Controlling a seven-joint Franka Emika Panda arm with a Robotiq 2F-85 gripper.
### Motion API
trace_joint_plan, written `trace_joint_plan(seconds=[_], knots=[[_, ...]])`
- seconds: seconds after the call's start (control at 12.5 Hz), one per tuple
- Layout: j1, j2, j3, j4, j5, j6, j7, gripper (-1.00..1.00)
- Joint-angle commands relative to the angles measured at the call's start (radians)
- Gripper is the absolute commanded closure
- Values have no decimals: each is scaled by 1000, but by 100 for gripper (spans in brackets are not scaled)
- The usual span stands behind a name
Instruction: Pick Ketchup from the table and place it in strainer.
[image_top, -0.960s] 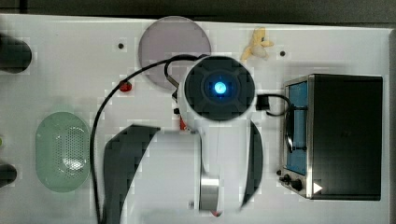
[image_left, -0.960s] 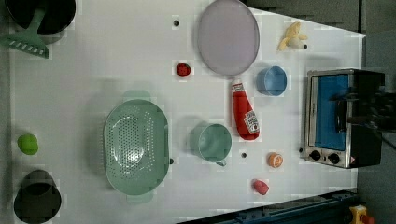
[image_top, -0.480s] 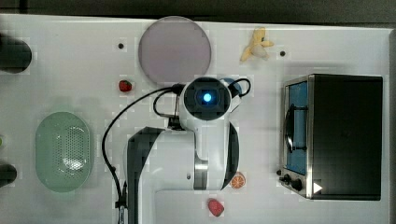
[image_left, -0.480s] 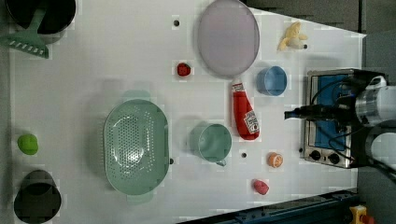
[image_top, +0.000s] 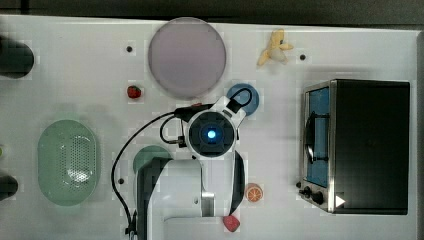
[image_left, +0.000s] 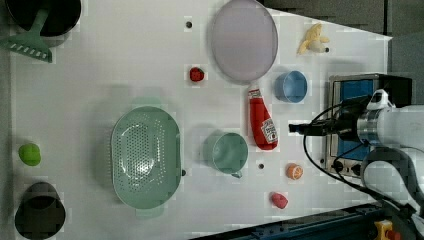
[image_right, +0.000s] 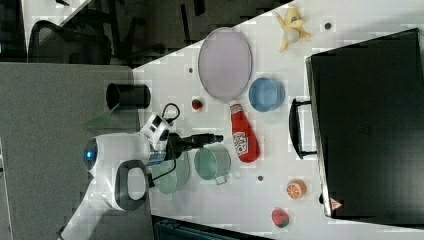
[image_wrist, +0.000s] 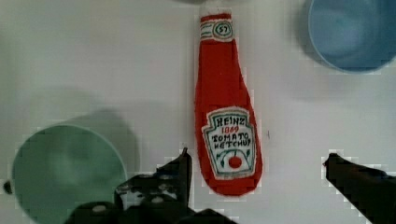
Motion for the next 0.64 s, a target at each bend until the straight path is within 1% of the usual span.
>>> trace_joint_plan(seconds=[0.08, 0.64], knots=[[3, 56, -7, -38, 5, 68, -65, -100], [4, 263, -8, -39, -9, 280, -65, -100]])
